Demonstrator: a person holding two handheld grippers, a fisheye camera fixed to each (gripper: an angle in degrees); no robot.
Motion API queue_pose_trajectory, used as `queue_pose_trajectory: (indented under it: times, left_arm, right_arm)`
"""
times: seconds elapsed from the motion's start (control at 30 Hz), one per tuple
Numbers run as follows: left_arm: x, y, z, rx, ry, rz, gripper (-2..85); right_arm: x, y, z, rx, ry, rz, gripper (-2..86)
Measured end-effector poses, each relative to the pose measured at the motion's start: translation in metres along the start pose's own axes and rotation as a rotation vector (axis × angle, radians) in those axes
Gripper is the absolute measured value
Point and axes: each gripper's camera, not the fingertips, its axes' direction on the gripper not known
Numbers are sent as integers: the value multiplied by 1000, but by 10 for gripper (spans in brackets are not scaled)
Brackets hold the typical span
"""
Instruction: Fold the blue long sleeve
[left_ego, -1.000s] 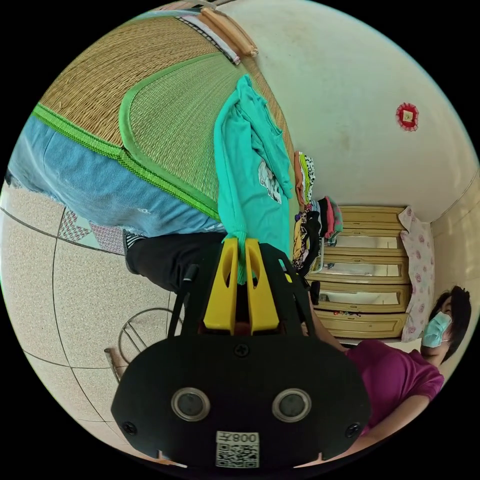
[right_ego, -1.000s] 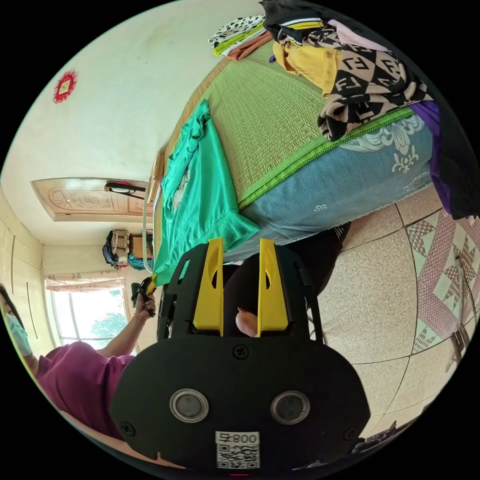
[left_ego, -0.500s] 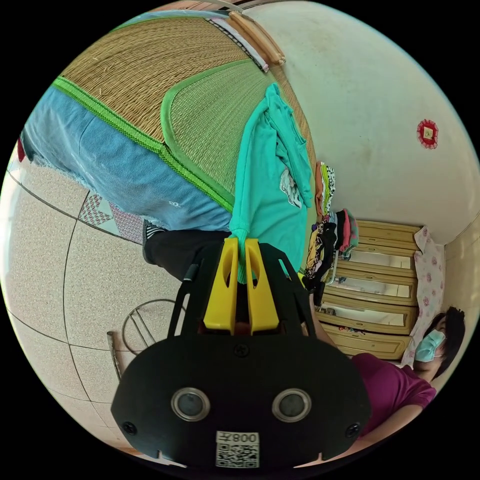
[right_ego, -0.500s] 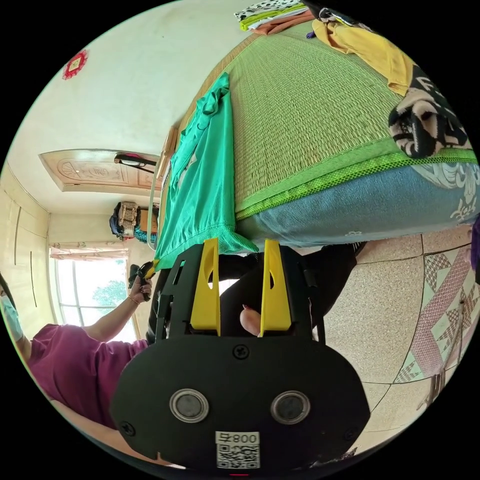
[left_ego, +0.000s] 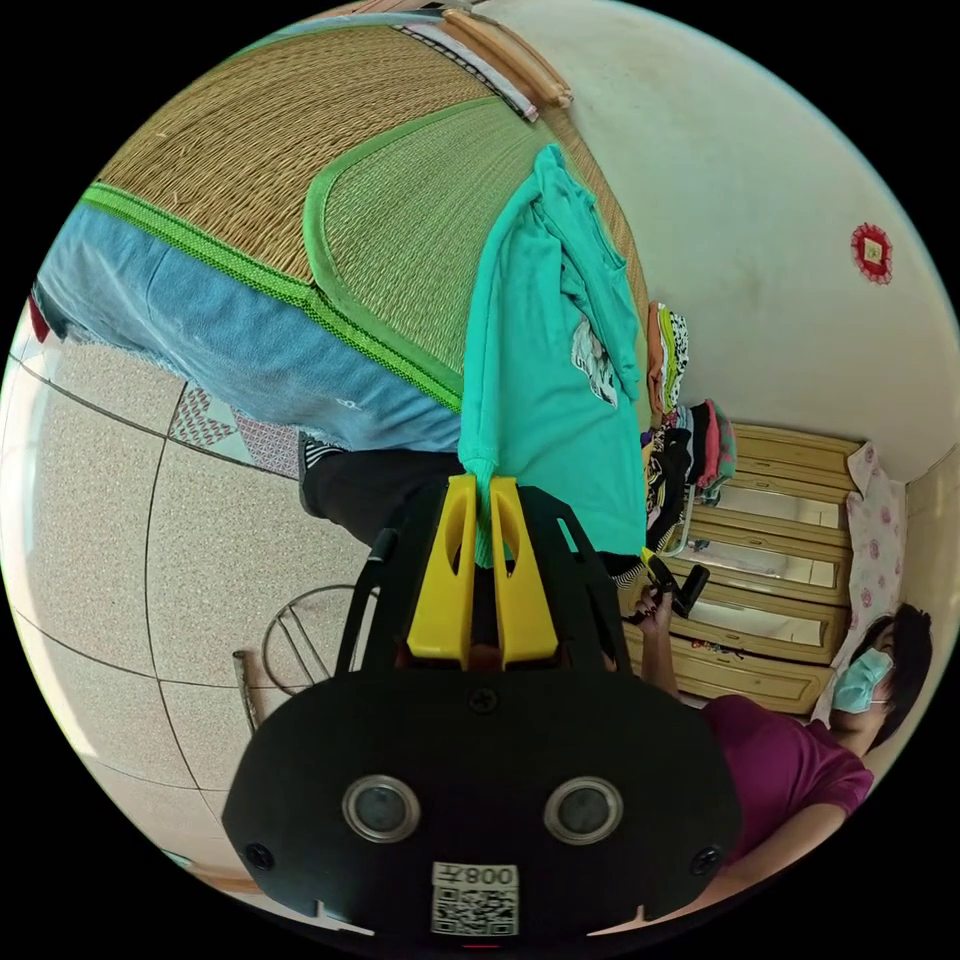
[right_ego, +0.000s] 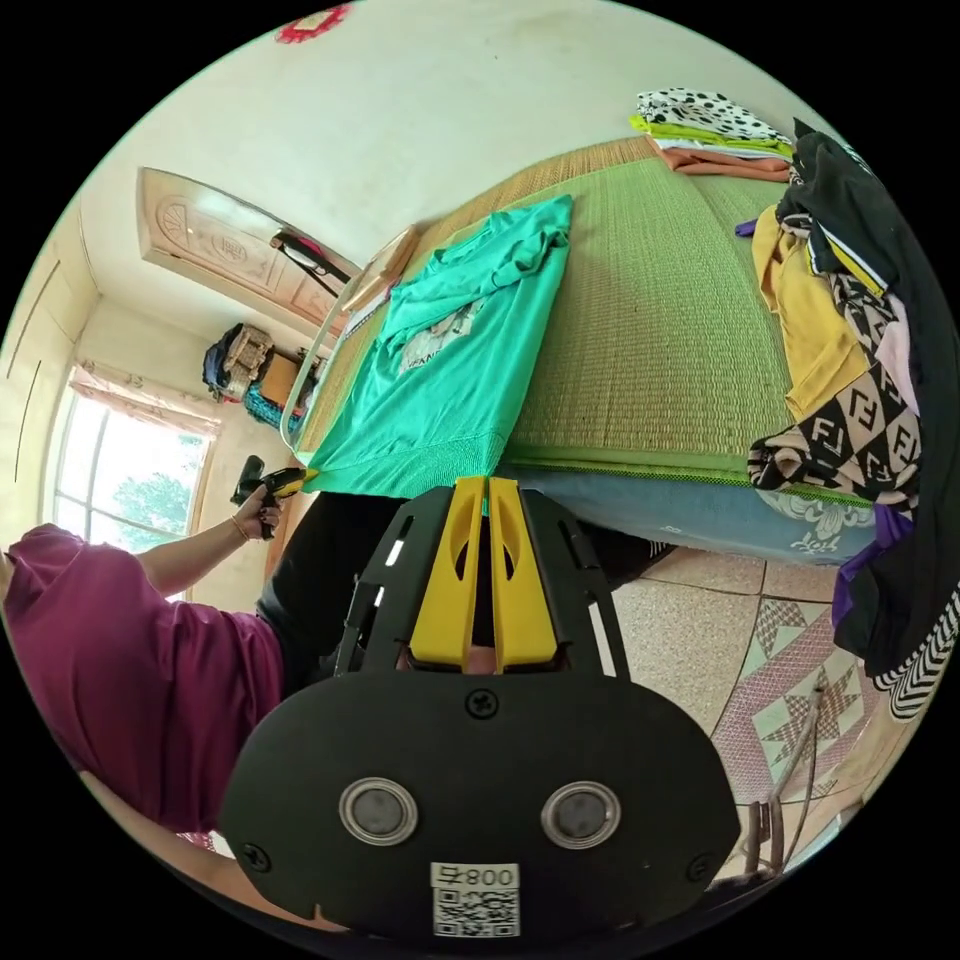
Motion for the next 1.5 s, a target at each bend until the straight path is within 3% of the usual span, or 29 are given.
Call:
queue_pose_trajectory:
  times: [0.17, 0.3, 0.47, 0.7, 0.9, 1.07, 1.5]
  left_arm:
    - [-5, 5, 5, -4, -9, -7, 21]
    - [-7, 8, 9, -24, -25, 7, 20]
    - [-15, 15, 15, -23, -14, -20, 21]
    - [-18, 27, 19, -34, -30, -19, 20]
    - [-21, 39, 22, -42, -37, -25, 20]
    - [-23, 53, 18, -25, -19, -20, 20]
    - [-35, 123, -18, 58, 167, 43, 20]
  right_arm:
    - [28, 5, 34, -93, 27, 84, 16]
    - [63, 23, 37, -59, -22, 216, 33]
    - [109, 53, 35, 67, -284, 350, 114]
    - [138, 60, 58, 99, -447, 402, 131]
    - [153, 61, 73, 85, -532, 423, 104]
    - [155, 66, 63, 126, -585, 432, 31]
    - [97, 96, -14, 172, -604, 278, 7]
